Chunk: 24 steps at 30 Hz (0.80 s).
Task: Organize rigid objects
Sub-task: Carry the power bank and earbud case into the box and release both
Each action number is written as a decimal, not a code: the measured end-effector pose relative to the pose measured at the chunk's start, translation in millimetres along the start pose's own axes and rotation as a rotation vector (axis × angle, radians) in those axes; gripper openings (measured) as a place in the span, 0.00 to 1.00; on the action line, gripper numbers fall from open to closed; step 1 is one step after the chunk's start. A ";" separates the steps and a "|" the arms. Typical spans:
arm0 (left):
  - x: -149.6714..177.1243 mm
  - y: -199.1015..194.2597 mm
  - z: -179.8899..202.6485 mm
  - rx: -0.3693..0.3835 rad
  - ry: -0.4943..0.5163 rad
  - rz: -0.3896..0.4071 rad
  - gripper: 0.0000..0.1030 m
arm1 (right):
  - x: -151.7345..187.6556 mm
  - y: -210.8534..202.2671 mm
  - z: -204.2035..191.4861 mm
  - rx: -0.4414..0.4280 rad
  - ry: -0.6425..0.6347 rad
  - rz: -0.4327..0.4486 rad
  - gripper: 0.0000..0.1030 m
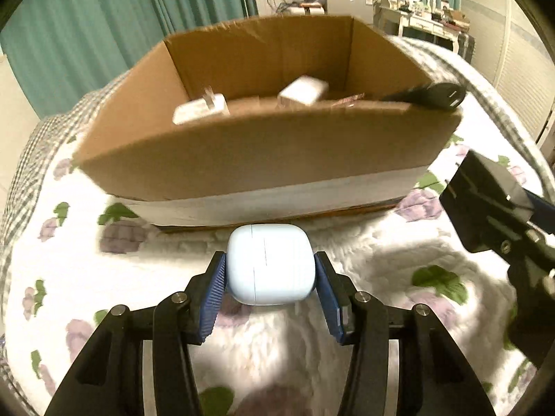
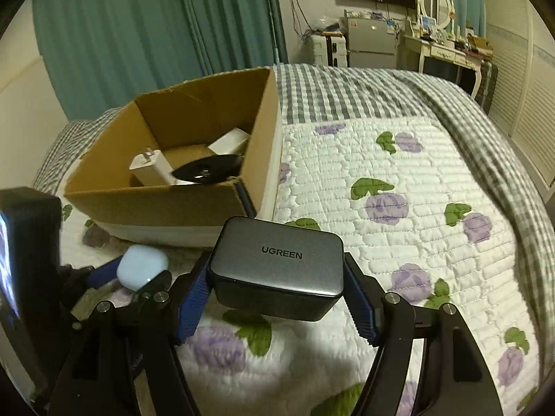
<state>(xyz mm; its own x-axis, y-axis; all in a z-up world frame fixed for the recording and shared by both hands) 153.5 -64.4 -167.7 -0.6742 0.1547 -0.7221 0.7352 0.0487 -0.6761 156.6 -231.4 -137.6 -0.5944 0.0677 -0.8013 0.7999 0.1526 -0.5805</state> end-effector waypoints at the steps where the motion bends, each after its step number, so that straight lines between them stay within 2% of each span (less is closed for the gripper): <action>1: 0.1 -6.6 -2.5 0.002 -0.002 0.007 0.50 | -0.7 -6.1 -0.5 -0.003 -0.001 0.004 0.68; 6: -18.2 -42.0 -13.1 0.021 -0.023 0.070 0.50 | -3.2 -34.2 -2.5 -0.012 0.000 0.019 0.68; 11: -49.9 -74.4 -17.8 0.023 -0.043 0.146 0.50 | -14.7 -57.9 -6.7 -0.045 0.026 0.045 0.68; 17: -82.5 -93.7 -31.2 0.035 -0.066 0.221 0.50 | -54.2 -76.0 -21.3 -0.091 0.009 0.111 0.68; 24: -129.6 -76.9 -46.4 0.053 -0.064 0.272 0.50 | -116.8 -67.5 -38.6 -0.130 -0.060 0.188 0.68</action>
<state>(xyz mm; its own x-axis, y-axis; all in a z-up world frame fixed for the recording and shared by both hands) 187.6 -42.5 -15.3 -0.4570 0.0920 -0.8847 0.8862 -0.0379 -0.4617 168.8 -211.5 0.8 -0.4271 0.0489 -0.9029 0.8763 0.2685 -0.4000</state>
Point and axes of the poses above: each gripper's, at about its wrist camera, not at the fingertips, and y roughly the way its jaws point, z to its right, x to its underside, the point moved 9 cm from there along y, roughly the way its jaws point, and after that the axes turned 13 degrees about z, right-handed, at the moved point
